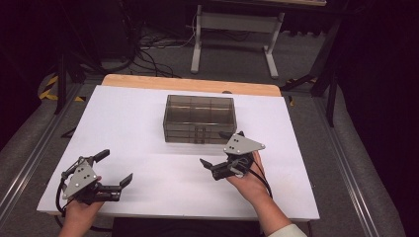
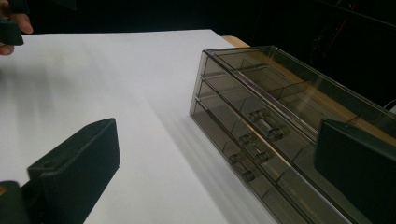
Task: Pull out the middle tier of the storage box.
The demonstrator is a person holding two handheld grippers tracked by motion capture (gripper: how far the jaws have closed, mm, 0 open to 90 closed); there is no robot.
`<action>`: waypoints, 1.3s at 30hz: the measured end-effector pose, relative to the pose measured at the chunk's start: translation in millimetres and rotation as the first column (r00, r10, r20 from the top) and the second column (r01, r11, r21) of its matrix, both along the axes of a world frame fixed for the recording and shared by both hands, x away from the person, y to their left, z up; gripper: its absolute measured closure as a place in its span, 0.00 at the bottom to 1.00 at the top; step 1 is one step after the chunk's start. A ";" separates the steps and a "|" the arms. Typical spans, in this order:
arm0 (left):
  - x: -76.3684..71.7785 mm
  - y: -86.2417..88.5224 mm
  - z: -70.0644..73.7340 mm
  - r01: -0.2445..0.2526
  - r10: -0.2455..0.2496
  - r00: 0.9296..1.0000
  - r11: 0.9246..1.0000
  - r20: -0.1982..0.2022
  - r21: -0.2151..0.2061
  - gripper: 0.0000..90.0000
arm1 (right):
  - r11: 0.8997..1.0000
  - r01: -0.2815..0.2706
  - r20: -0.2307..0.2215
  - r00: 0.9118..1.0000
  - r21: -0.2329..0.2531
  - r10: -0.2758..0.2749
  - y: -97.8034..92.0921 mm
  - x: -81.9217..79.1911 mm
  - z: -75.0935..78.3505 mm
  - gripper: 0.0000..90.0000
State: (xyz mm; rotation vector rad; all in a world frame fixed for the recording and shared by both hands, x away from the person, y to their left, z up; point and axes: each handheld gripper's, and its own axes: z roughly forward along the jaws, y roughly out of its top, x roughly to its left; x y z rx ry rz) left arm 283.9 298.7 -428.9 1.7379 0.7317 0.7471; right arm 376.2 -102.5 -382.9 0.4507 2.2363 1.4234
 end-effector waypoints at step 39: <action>0.1 0.4 -0.4 -0.008 0.008 1.000 1.000 -0.002 -0.005 0.00 | 0.876 0.269 0.428 0.900 -0.401 -0.081 43.5 -17.6 0.0 0.18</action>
